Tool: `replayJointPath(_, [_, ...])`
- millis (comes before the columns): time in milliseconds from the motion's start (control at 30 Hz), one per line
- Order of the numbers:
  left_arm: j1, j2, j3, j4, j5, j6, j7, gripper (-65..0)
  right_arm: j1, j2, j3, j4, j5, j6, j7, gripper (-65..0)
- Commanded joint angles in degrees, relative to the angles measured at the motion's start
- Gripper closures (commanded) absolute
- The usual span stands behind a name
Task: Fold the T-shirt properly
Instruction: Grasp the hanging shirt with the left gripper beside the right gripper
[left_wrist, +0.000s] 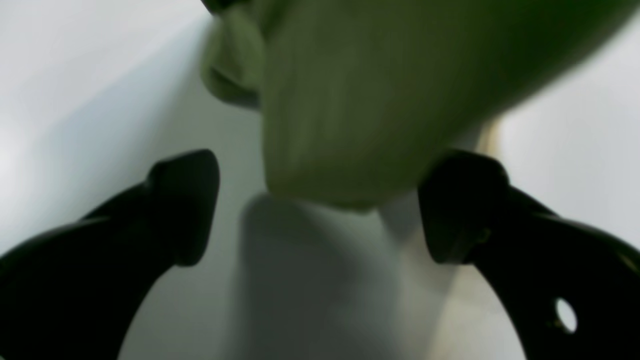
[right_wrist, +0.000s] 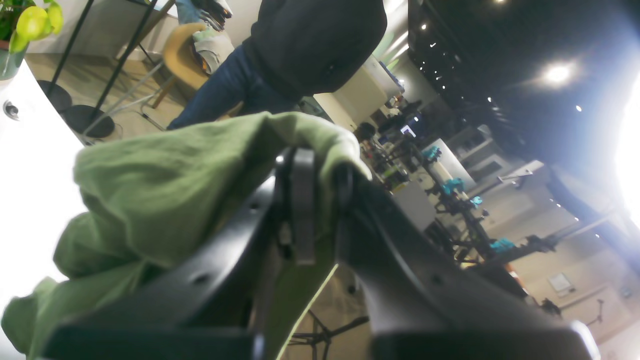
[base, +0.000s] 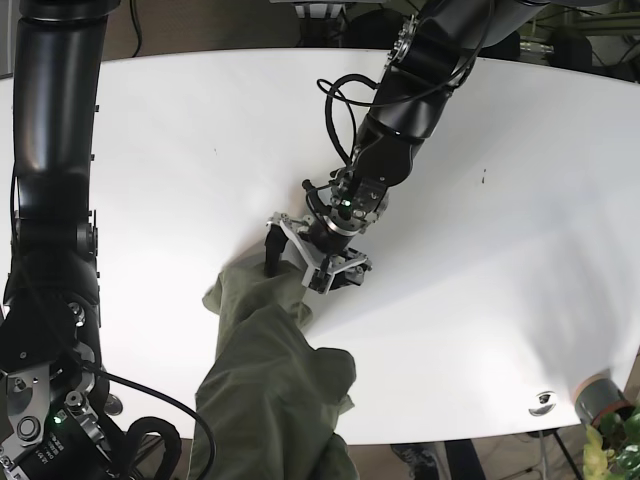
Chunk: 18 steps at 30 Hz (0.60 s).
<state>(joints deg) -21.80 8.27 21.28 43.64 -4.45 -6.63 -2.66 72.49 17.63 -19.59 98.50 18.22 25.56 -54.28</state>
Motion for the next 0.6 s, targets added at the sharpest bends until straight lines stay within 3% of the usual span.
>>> replayJointPath(0, [-3.3, 0.73, 1.36, -2.54, -2.45, -0.27, -2.75, -59.2, 2.31, 0.09, 0.65, 0.36, -0.59, -0.55, 1.49, -2.7])
replayJointPath(200, [-6.9, 0.73, 9.62, -9.22, -10.8, -0.27, -5.39, -58.6, 2.31, 0.09, 0.65, 0.36, -0.59, -0.55, 1.49, -2.7])
replayJointPath(333, [-8.04, 0.73, 12.52, -11.15, -13.18, -0.27, -5.39, -55.4, 2.31, 0.09, 0.56, 0.36, -0.59, -0.55, 1.49, -2.7])
replayJointPath(500, [-8.75, 0.73, 12.7, -11.95, -14.85, -0.27, -5.39, -36.1, 2.31, 0.09, 0.47, 0.36, -0.59, -0.55, 1.49, -2.7])
replayJointPath(567, [-8.66, 0.73, 12.7, -12.03, -15.02, -0.27, -5.39, -21.8, 2.31, 0.09, 0.65, 0.36, -0.59, -0.55, 1.49, -2.7])
